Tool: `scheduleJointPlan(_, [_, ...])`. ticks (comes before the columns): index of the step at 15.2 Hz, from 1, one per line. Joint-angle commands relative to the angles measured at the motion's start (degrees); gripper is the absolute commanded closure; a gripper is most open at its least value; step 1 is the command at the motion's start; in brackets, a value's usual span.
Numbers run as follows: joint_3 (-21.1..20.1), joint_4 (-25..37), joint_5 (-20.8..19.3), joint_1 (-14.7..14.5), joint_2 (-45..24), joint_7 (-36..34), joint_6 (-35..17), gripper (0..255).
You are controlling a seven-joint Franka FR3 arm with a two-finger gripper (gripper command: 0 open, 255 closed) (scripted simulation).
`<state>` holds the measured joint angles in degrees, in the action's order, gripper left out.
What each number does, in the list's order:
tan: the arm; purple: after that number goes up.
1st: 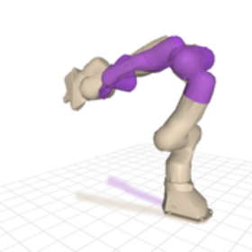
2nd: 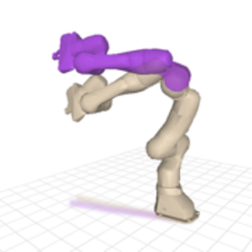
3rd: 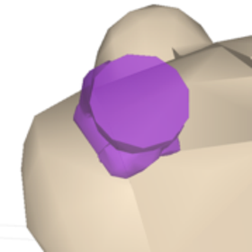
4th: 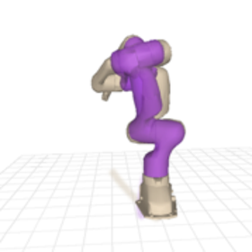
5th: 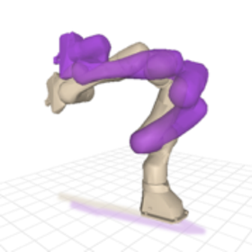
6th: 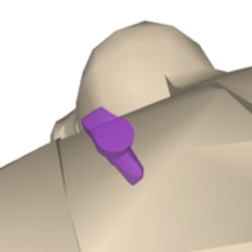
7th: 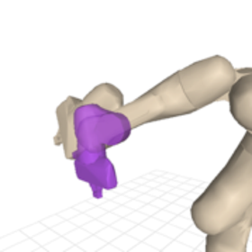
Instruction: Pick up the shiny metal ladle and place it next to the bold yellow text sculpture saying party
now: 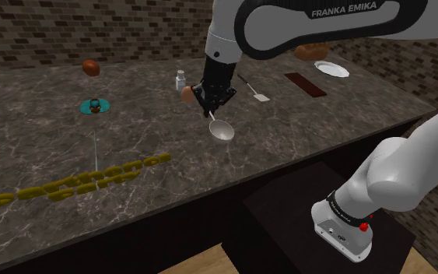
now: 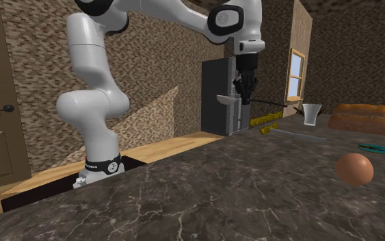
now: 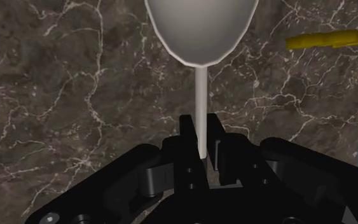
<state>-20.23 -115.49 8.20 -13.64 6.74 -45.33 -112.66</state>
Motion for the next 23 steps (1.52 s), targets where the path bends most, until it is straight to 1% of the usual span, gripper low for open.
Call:
scheduleJointPlan(1, [-1.7,2.0,-0.7,-1.2,-1.8,-3.3,-0.1,255])
scheduleJointPlan(4, [-4.1,5.6,-2.4,-3.0,-5.2,-8.1,-0.1,255])
scheduleJointPlan(5, [-5.3,7.9,-3.5,-4.1,-7.4,-10.8,0.1,255])
scheduleJointPlan(23, [-5.5,-1.8,-5.1,-4.6,-11.4,-11.2,-13.3,255])
